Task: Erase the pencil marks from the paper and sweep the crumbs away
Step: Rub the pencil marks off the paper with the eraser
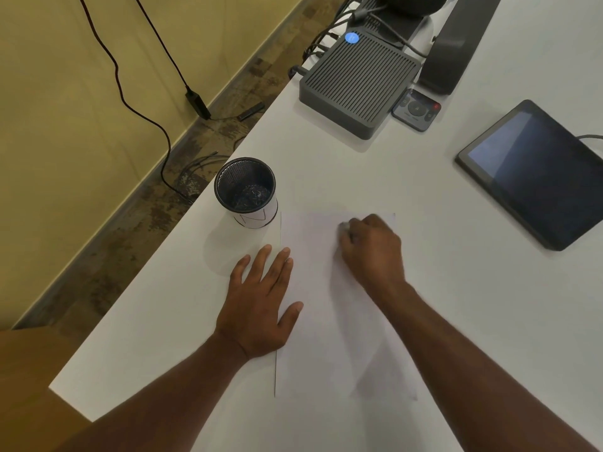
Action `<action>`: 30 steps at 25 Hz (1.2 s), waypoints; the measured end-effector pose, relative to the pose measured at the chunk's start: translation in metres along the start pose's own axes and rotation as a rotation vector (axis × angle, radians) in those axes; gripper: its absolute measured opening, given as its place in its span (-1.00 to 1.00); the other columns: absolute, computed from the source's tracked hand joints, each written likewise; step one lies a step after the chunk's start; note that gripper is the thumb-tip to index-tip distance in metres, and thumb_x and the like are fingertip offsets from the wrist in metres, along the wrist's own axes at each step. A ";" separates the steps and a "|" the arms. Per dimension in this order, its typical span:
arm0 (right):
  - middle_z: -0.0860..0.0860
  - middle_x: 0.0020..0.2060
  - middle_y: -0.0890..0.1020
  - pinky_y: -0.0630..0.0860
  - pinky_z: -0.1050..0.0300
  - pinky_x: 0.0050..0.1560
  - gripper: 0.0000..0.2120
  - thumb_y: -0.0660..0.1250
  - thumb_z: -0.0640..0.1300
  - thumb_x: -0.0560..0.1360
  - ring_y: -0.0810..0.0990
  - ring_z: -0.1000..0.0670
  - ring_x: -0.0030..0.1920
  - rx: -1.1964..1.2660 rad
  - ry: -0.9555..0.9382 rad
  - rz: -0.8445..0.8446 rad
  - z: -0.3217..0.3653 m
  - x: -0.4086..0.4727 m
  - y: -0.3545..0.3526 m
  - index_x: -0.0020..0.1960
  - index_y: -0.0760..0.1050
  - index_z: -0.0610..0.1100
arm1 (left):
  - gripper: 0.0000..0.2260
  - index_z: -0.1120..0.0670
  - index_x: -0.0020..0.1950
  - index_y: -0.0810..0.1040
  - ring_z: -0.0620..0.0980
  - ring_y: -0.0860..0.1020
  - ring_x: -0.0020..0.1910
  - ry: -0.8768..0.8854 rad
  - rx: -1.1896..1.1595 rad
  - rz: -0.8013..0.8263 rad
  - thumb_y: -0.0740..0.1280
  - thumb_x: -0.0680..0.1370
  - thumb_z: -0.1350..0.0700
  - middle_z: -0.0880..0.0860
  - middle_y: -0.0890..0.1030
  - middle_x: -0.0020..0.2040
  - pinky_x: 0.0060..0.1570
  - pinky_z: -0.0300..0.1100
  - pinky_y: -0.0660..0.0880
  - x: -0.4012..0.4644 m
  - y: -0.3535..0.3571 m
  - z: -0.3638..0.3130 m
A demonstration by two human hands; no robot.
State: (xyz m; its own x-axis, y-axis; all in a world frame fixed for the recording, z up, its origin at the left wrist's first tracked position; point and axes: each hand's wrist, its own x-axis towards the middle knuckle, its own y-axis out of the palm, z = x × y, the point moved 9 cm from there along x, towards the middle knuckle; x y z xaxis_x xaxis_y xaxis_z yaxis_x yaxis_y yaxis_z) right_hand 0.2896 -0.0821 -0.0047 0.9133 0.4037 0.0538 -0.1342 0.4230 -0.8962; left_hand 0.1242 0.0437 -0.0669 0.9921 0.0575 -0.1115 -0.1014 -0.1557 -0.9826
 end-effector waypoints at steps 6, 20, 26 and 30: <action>-0.07 -0.33 0.48 0.29 0.18 -0.34 -0.81 0.30 -0.18 0.54 0.42 -0.06 -0.38 0.058 -0.246 0.222 0.050 -0.042 0.034 -0.23 0.52 -0.20 | -0.35 0.15 0.62 0.29 0.21 0.16 0.66 0.013 0.002 -0.005 0.08 0.65 -0.24 0.11 0.26 0.66 0.55 0.29 0.18 -0.001 0.000 -0.001; 0.15 -0.28 0.54 0.36 0.45 -0.24 -0.89 0.31 -0.02 0.56 0.51 0.18 -0.22 0.377 0.151 0.049 -0.012 -0.056 0.013 -0.13 0.54 0.03 | -0.35 0.09 0.64 0.25 0.20 0.14 0.67 -0.015 -0.040 0.032 -0.09 0.68 -0.27 0.08 0.22 0.67 0.54 0.32 0.21 -0.001 0.000 0.000; 0.07 -0.32 0.53 0.35 0.42 -0.26 -0.86 0.33 -0.07 0.55 0.48 0.11 -0.28 0.374 0.033 0.087 0.005 -0.055 0.018 -0.14 0.61 -0.07 | -0.30 0.09 0.62 0.29 0.19 0.13 0.67 0.019 -0.044 -0.015 0.10 0.62 -0.33 0.06 0.27 0.66 0.56 0.29 0.17 -0.003 -0.001 0.000; 0.00 -0.31 0.50 0.40 0.24 -0.30 -0.91 0.35 -0.18 0.52 0.44 0.04 -0.32 0.186 -0.249 0.239 0.055 -0.090 0.035 -0.13 0.59 -0.15 | -0.31 0.11 0.63 0.28 0.21 0.13 0.67 0.039 -0.041 -0.022 0.09 0.62 -0.29 0.08 0.26 0.66 0.55 0.32 0.18 -0.003 -0.002 -0.001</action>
State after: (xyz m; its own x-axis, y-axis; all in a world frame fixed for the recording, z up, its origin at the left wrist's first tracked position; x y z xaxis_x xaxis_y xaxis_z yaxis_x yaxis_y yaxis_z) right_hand 0.1812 -0.0590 -0.0162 0.7300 0.6831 -0.0212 -0.4198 0.4237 -0.8026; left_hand 0.1218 0.0424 -0.0647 0.9963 0.0233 -0.0830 -0.0769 -0.1951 -0.9778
